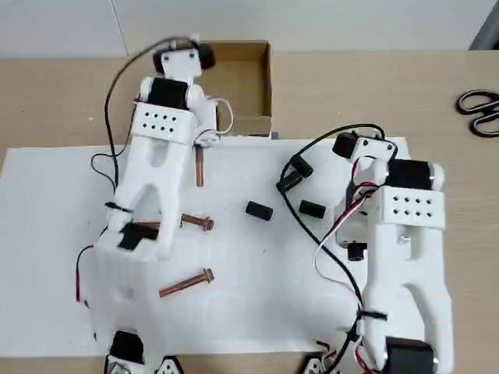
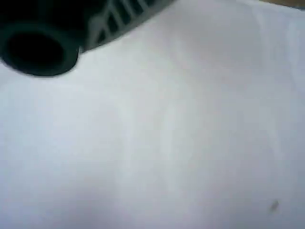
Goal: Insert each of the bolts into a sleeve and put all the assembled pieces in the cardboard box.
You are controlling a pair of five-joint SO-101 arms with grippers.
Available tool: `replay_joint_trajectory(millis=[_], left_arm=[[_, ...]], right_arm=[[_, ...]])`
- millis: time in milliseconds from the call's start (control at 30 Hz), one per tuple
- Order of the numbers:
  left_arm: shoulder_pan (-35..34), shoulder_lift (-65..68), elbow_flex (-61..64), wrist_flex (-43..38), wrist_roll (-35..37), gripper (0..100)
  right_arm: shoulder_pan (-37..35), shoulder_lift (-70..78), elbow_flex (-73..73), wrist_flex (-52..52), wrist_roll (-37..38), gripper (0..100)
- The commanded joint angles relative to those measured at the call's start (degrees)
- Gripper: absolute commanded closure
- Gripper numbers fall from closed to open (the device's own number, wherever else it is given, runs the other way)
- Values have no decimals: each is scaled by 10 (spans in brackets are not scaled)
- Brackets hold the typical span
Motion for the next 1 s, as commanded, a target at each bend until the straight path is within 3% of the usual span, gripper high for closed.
replay_joint_trajectory(millis=[0, 333, 600, 833, 967], left_arm=[[25, -143, 6, 11, -53, 994], [49, -372, 103, 11, -70, 994], [80, -600, 273, 1, -59, 994], [67, -809, 529, -105, -31, 994], [31, -945, 735, -236, -30, 994]], right_arm=[[-25, -74, -58, 9, -16, 996], [-56, -242, -93, 9, -16, 997], [-56, -401, -31, 7, -14, 997], [-56, -529, 101, -28, -13, 997], [-59, -575, 178, -103, -13, 997]])
